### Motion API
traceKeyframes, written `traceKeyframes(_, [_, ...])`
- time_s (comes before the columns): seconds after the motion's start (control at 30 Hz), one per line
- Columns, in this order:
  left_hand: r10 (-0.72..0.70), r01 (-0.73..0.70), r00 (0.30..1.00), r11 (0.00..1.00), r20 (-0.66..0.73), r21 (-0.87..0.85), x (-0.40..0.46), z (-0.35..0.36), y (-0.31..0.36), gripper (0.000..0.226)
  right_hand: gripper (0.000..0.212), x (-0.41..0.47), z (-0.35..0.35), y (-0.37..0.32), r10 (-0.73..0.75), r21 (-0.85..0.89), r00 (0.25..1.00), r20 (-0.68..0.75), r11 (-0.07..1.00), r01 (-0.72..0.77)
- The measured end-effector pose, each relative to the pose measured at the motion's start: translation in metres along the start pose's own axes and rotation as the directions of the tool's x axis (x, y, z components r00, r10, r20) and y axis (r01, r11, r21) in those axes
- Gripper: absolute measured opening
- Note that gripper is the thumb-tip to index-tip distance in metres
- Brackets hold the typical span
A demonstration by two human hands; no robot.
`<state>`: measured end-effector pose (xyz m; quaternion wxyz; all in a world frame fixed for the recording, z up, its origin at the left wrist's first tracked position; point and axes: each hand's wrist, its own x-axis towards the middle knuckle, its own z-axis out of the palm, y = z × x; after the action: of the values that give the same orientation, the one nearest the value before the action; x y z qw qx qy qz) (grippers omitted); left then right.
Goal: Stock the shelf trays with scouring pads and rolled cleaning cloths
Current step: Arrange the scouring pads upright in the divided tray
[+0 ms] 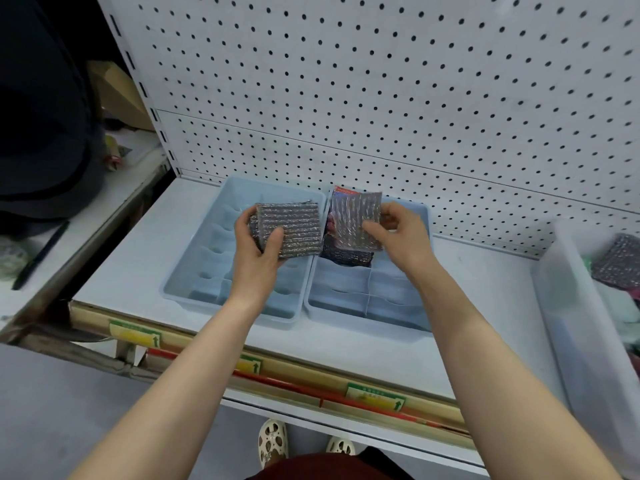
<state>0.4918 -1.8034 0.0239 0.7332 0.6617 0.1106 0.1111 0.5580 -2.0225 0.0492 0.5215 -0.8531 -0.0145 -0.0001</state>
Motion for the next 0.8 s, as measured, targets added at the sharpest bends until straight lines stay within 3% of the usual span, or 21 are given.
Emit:
traceKeyframes(0.07, [-0.012, 0.01, 0.998, 1.0, -0.054, -0.025, 0.001, -0.004, 0.001, 0.047, 0.023, 0.0, -0.002, 0.01, -0.121, -0.318, 0.992, 0.025, 0.94, 0.123])
traceKeyframes(0.23, [-0.03, 0.029, 0.995, 0.999, -0.093, -0.017, -0.001, -0.013, 0.001, 0.048, 0.015, -0.004, 0.022, 0.015, -0.332, -0.676, 0.935, 0.127, 0.66, 0.326])
traceKeyframes(0.37, [-0.043, 0.044, 0.995, 0.999, -0.086, 0.008, -0.005, -0.016, -0.001, 0.048, 0.007, 0.001, 0.037, 0.021, -0.333, -0.75, 0.93, 0.159, 0.572, 0.333])
traceKeyframes(0.5, [-0.041, 0.044, 0.996, 0.999, -0.085, 0.031, -0.005, -0.019, -0.003, 0.048, 0.019, 0.005, 0.027, 0.008, -0.458, -0.809, 0.881, 0.122, 0.468, 0.356])
traceKeyframes(0.6, [-0.035, 0.038, 0.997, 0.999, -0.071, 0.035, -0.005, -0.016, -0.003, 0.048, 0.03, 0.006, 0.033, 0.004, -0.33, -0.861, 0.915, 0.231, 0.368, 0.35])
traceKeyframes(0.7, [-0.026, 0.027, 0.998, 0.999, -0.051, 0.034, -0.006, -0.011, -0.002, 0.048, 0.021, -0.002, 0.05, 0.015, -0.24, -0.868, 0.904, 0.353, 0.276, 0.413])
traceKeyframes(0.8, [-0.023, 0.025, 0.999, 0.999, -0.043, 0.033, -0.006, -0.01, -0.003, 0.049, 0.03, -0.005, 0.054, 0.036, -0.339, -0.84, 0.893, 0.295, 0.353, 0.412])
